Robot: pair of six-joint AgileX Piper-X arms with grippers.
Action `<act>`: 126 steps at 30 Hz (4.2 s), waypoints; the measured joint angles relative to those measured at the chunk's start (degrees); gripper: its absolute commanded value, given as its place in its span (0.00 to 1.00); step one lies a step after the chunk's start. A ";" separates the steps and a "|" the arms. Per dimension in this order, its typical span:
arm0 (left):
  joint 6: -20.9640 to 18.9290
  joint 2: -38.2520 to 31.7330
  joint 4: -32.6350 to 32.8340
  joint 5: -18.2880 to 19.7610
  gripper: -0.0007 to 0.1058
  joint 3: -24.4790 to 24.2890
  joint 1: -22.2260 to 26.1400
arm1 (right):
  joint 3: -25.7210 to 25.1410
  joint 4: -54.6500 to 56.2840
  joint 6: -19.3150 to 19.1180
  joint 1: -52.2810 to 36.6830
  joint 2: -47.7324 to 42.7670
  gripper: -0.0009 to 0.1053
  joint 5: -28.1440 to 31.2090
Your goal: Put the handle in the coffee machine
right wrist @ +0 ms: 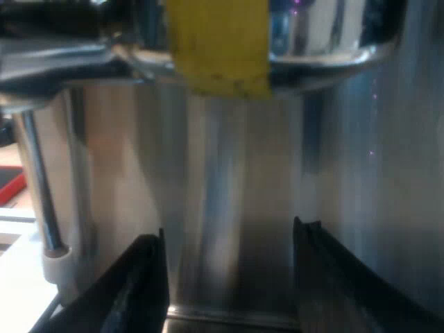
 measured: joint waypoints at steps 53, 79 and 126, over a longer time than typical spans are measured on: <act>-0.13 0.00 0.16 0.00 0.07 -0.07 0.00 | -5.35 -9.24 -14.07 -0.08 1.41 0.43 8.82; -0.47 -3.19 2.44 3.82 0.60 -1.11 0.97 | -5.04 -9.32 -16.46 -0.01 0.82 0.43 9.76; 0.05 2.13 2.10 -18.54 0.01 -7.39 4.02 | -5.04 -10.60 -16.71 0.05 1.53 0.43 9.99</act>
